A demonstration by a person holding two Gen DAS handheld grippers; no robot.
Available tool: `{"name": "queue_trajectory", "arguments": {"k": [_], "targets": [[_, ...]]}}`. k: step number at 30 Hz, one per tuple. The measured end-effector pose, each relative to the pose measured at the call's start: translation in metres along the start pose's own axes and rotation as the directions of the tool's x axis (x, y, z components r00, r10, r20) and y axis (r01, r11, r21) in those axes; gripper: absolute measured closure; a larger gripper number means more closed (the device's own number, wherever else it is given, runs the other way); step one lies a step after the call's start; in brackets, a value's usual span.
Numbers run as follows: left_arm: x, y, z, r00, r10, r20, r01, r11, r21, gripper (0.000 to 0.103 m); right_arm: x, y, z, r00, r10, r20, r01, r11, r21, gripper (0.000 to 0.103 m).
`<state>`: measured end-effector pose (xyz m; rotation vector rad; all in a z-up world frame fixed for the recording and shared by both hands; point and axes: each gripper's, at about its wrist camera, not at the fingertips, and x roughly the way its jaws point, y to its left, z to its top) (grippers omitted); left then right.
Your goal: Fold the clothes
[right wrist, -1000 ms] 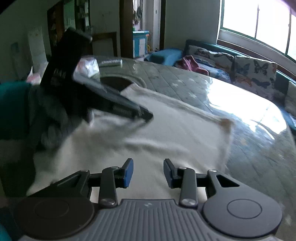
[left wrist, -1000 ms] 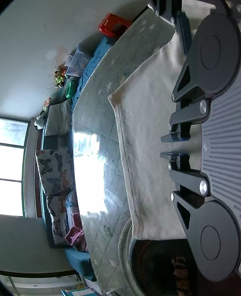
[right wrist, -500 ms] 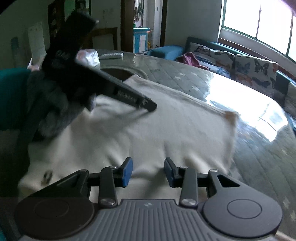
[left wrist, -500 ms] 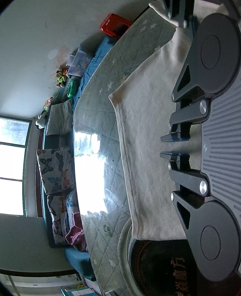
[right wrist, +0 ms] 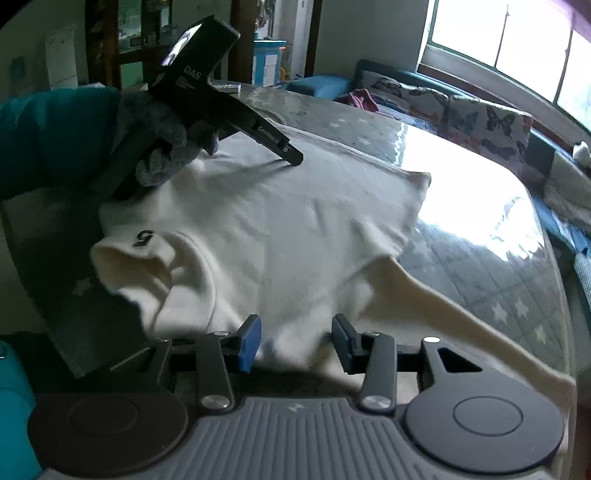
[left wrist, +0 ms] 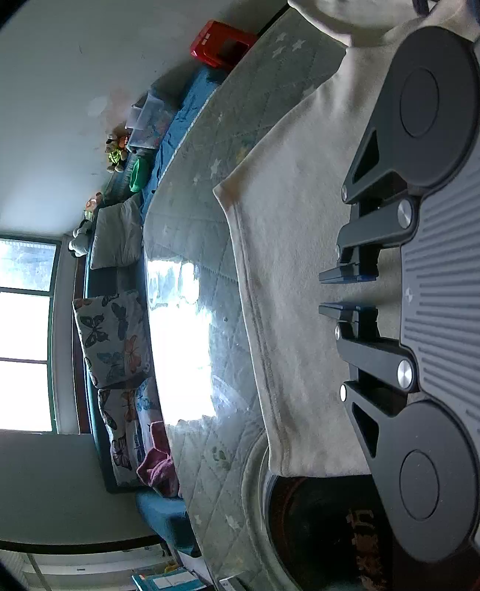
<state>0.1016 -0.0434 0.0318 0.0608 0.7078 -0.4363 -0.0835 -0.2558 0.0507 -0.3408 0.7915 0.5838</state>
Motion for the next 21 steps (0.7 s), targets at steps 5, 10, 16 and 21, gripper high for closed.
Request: {"name": "queue_trajectory", "arguments": {"k": [5,10,16,21], "targets": [[-0.009,-0.013,-0.003,1.0,-0.019,0.004,0.019,0.999,0.028,0.09,-0.032,-0.028,-0.01,0.999,-0.014,0.05,0.006,0.987,0.163,0.06],[-0.031,-0.049,-0.017,0.993,-0.121,0.004,0.12,0.989,0.086,0.09,-0.048,-0.076,-0.032,0.97,-0.241,0.012,0.226,0.925,0.306,0.061],[-0.055,-0.097,-0.046,0.964,-0.265,-0.021,0.265,0.953,0.15,0.09,-0.048,-0.127,-0.066,0.898,-0.431,-0.088,0.425,0.798,0.428,0.062],[-0.068,-0.119,-0.063,0.947,-0.321,-0.026,0.321,0.93,0.179,0.09,-0.048,-0.153,-0.089,0.882,-0.457,-0.113,0.445,0.731,0.518,0.062]]}}
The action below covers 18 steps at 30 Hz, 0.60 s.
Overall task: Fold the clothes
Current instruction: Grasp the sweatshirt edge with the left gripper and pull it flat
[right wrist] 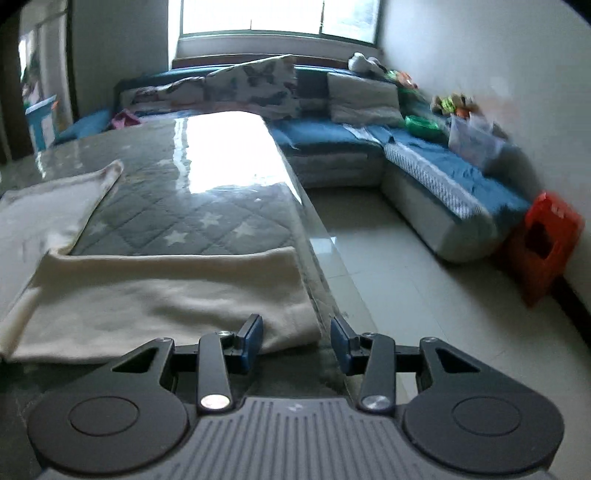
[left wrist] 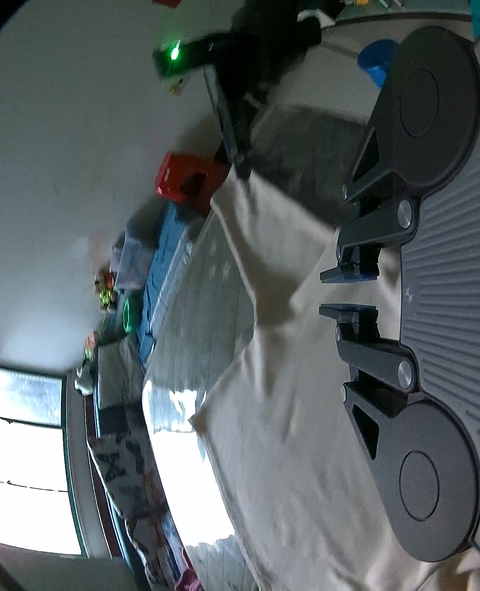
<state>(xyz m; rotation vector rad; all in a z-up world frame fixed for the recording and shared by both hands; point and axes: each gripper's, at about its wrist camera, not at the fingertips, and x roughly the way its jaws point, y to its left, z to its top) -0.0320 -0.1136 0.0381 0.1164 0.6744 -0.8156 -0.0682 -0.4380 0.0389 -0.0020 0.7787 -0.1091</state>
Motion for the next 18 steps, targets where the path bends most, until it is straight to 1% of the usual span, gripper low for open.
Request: {"name": "queue_trajectory", "arguments": {"k": [2,3,4,5,6,8,9,12,16,18], "targets": [[0.0,-0.005,-0.003,1.0,-0.011,-0.004,0.011,1.0,0.001,0.09,0.0,-0.005,-0.001,1.0,0.017,0.001,-0.017,0.999,0.027,0.062],[0.001,-0.007,-0.005,1.0,-0.015,-0.007,0.015,1.0,0.002,0.09,-0.001,-0.007,-0.002,1.0,0.024,0.001,-0.024,0.999,0.036,0.066],[0.0,-0.008,-0.007,1.0,-0.016,-0.008,0.016,1.0,0.004,0.09,-0.001,-0.008,-0.002,1.0,0.031,0.002,-0.031,0.999,0.042,0.073],[0.0,-0.009,-0.009,1.0,-0.017,-0.009,0.017,1.0,0.006,0.09,-0.002,-0.008,-0.002,0.999,0.038,0.001,-0.038,0.999,0.033,0.077],[-0.001,-0.01,-0.011,1.0,-0.02,-0.009,0.02,1.0,0.004,0.09,-0.004,-0.003,0.0,0.999,0.033,0.002,-0.033,0.999,0.016,0.089],[-0.002,-0.012,-0.013,1.0,-0.028,-0.009,0.028,1.0,0.007,0.09,-0.008,0.002,0.002,1.0,0.008,0.015,-0.007,1.0,-0.02,0.092],[-0.001,-0.013,-0.014,0.999,-0.032,-0.012,0.032,0.999,0.009,0.09,-0.01,0.007,0.007,0.999,-0.017,0.036,0.019,0.999,-0.05,0.094],[0.0,-0.015,-0.018,0.999,-0.041,-0.023,0.042,0.999,0.015,0.09,-0.012,0.011,0.016,0.994,-0.06,0.091,0.069,0.993,-0.098,0.094],[0.004,-0.019,-0.026,0.998,-0.046,-0.041,0.047,0.999,0.018,0.09,0.0,0.014,0.019,0.991,-0.098,0.093,0.11,0.985,-0.132,0.094],[0.003,-0.02,-0.029,0.998,-0.046,-0.034,0.047,0.999,0.024,0.09,0.006,0.014,0.017,0.99,-0.112,0.087,0.124,0.982,-0.139,0.094]]}}
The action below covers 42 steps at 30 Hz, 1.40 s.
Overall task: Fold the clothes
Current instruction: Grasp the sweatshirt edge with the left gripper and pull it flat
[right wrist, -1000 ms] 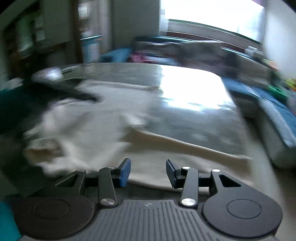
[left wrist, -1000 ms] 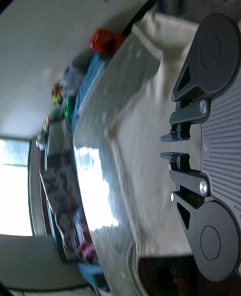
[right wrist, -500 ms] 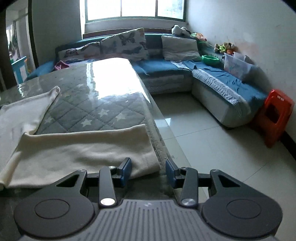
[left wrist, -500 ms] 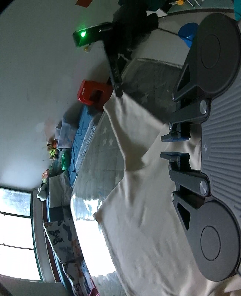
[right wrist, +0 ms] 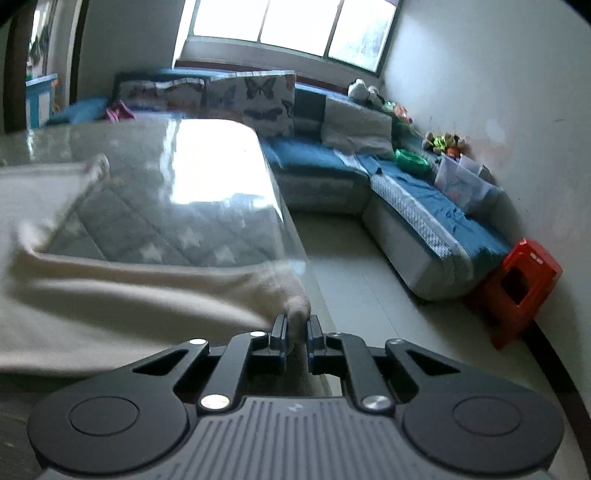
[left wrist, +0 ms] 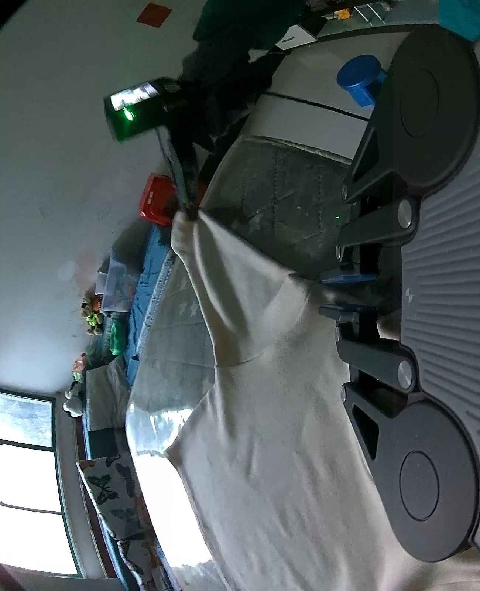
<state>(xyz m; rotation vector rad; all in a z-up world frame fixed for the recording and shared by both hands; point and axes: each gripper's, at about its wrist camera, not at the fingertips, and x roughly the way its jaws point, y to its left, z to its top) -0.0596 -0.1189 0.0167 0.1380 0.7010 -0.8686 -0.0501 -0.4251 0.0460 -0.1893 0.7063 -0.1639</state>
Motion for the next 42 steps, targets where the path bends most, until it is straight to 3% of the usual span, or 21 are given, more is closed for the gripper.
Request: {"name": "queue_trajectory", "arguments": {"k": [9,11,15,19,23,26,30,34,37,38,40,42], "targets": [[-0.013,0.002,-0.003,1.0,-0.022,0.018,0.023,0.999,-0.025,0.084,0.009,0.001,0.003,0.999,-0.029,-0.025,0.029,1.0,0.004,0.083],[-0.019,0.004,-0.003,0.999,-0.02,0.029,0.021,0.999,-0.037,0.083,-0.002,0.001,0.008,1.0,-0.001,-0.002,0.001,0.999,0.039,0.083],[-0.038,0.011,-0.006,0.998,0.018,0.063,-0.012,0.996,-0.094,0.083,-0.027,0.021,0.018,0.991,0.128,0.049,-0.128,0.992,-0.007,0.08],[-0.067,0.031,-0.019,0.991,0.106,0.084,-0.091,0.981,-0.172,0.08,-0.045,0.059,0.031,0.952,0.301,0.061,-0.295,0.951,-0.094,0.07],[-0.102,0.056,-0.038,0.968,0.238,0.074,-0.209,0.937,-0.279,0.08,-0.06,0.105,0.039,0.887,0.46,0.039,-0.443,0.873,-0.202,0.07],[-0.133,0.077,-0.056,0.932,0.36,0.052,-0.316,0.871,-0.375,0.08,-0.07,0.142,0.046,0.827,0.562,0.005,-0.54,0.797,-0.271,0.07],[-0.174,0.104,-0.08,0.851,0.525,0.01,-0.456,0.747,-0.484,0.077,-0.084,0.19,0.052,0.743,0.668,-0.047,-0.635,0.681,-0.366,0.07],[-0.214,0.131,-0.101,0.728,0.683,-0.057,-0.579,0.57,-0.583,0.068,-0.102,0.23,0.054,0.67,0.736,-0.097,-0.687,0.566,-0.456,0.07],[-0.244,0.154,-0.115,0.649,0.753,-0.11,-0.603,0.421,-0.678,0.057,-0.114,0.256,0.052,0.621,0.773,-0.129,-0.711,0.487,-0.507,0.069],[-0.251,0.162,-0.118,0.637,0.761,-0.121,-0.596,0.387,-0.703,0.056,-0.117,0.265,0.052,0.605,0.784,-0.141,-0.718,0.459,-0.524,0.069],[-0.261,0.176,-0.123,0.633,0.762,-0.137,-0.567,0.336,-0.752,0.052,-0.119,0.281,0.05,0.586,0.794,-0.16,-0.723,0.424,-0.545,0.067],[-0.267,0.189,-0.128,0.652,0.745,-0.141,-0.522,0.306,-0.796,0.05,-0.12,0.295,0.048,0.573,0.801,-0.176,-0.728,0.398,-0.559,0.067]]}}
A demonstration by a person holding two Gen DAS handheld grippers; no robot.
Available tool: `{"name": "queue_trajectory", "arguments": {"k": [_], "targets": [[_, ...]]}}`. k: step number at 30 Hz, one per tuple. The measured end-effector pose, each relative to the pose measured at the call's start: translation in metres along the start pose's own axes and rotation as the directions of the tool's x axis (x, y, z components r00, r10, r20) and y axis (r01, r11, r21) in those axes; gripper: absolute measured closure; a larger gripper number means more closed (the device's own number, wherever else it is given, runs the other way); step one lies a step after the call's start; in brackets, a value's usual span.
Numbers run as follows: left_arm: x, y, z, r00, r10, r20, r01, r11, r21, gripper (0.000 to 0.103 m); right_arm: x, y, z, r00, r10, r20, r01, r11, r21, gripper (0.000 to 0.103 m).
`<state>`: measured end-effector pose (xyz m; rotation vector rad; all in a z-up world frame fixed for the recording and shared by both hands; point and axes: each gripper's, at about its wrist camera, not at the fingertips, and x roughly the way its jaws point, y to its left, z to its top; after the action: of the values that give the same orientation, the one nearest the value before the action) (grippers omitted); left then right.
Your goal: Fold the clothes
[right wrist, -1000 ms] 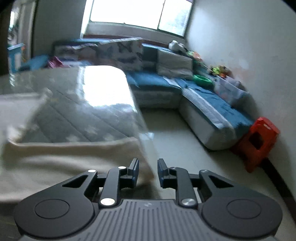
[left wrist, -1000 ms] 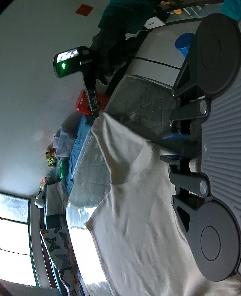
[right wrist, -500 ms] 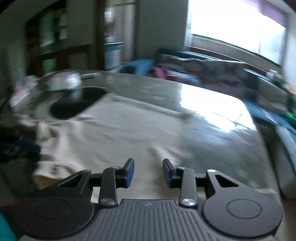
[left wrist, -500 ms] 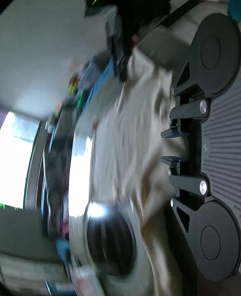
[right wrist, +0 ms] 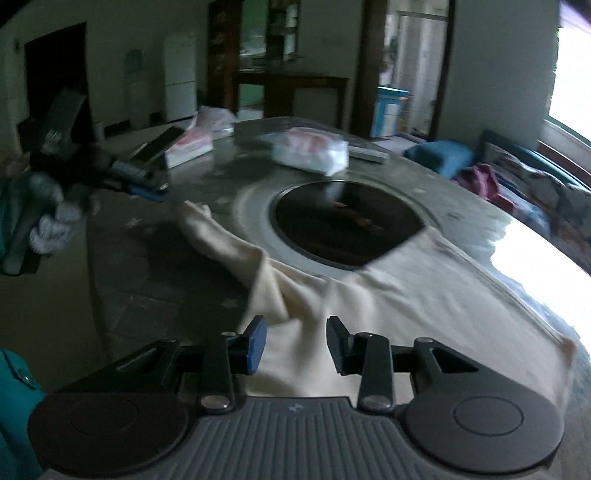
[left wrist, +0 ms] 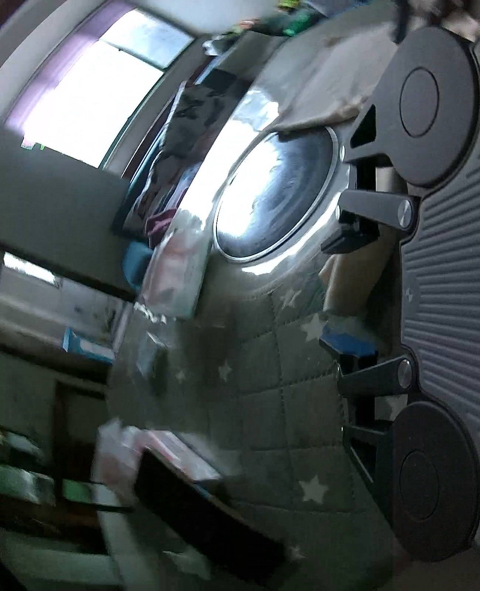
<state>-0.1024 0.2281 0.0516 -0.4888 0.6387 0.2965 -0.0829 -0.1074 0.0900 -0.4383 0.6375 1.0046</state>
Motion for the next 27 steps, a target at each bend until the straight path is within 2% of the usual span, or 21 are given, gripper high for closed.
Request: {"name": "queue_trajectory", "arguments": {"k": [3,8,10,13,14,15,18,22,24,27], "targets": [[0.008,0.006,0.005,0.999,-0.018,-0.032,0.016,0.998,-0.058,0.046,0.015,0.007,0.005,1.0,0.02,-0.005,-0.02,1.0,-0.016,0.066],[0.021,0.009,0.006,0.997,-0.024,-0.071,0.016,0.993,-0.117,0.049,0.038,0.019,0.012,1.0,0.027,-0.012,-0.027,0.999,-0.04,0.067],[0.024,0.009,0.004,0.997,-0.021,-0.08,0.011,0.992,-0.128,0.07,0.044,0.02,0.013,1.0,0.021,-0.012,-0.021,0.999,-0.038,0.068],[0.027,0.009,0.003,0.997,-0.015,-0.079,0.004,0.99,-0.138,0.086,0.053,0.021,0.012,1.0,0.014,-0.021,-0.015,0.999,-0.035,0.068],[0.028,0.009,0.003,0.997,-0.016,-0.077,0.005,0.991,-0.134,0.088,0.057,0.021,0.011,1.0,0.012,-0.027,-0.013,0.999,-0.035,0.069],[0.027,0.008,0.003,0.997,-0.019,-0.071,0.01,0.992,-0.126,0.091,0.06,0.022,0.011,0.999,0.012,-0.032,-0.013,0.999,-0.034,0.074],[0.021,0.003,0.01,0.998,-0.046,-0.03,0.043,0.995,-0.088,0.094,0.064,0.021,0.009,0.999,0.008,-0.041,-0.009,1.0,-0.023,0.091],[0.009,-0.007,0.032,0.99,-0.116,0.081,0.118,0.993,-0.028,0.094,0.058,0.021,0.01,1.0,0.025,-0.009,-0.026,1.0,-0.015,0.097],[0.002,-0.013,0.041,0.972,-0.171,0.158,0.169,0.985,0.026,0.094,0.054,0.023,0.012,0.999,0.046,0.011,-0.045,0.999,-0.026,0.097],[-0.005,-0.018,0.05,0.932,-0.257,0.254,0.234,0.965,0.116,0.094,0.055,0.029,0.012,0.992,0.124,-0.003,-0.124,0.991,-0.052,0.095]]}}
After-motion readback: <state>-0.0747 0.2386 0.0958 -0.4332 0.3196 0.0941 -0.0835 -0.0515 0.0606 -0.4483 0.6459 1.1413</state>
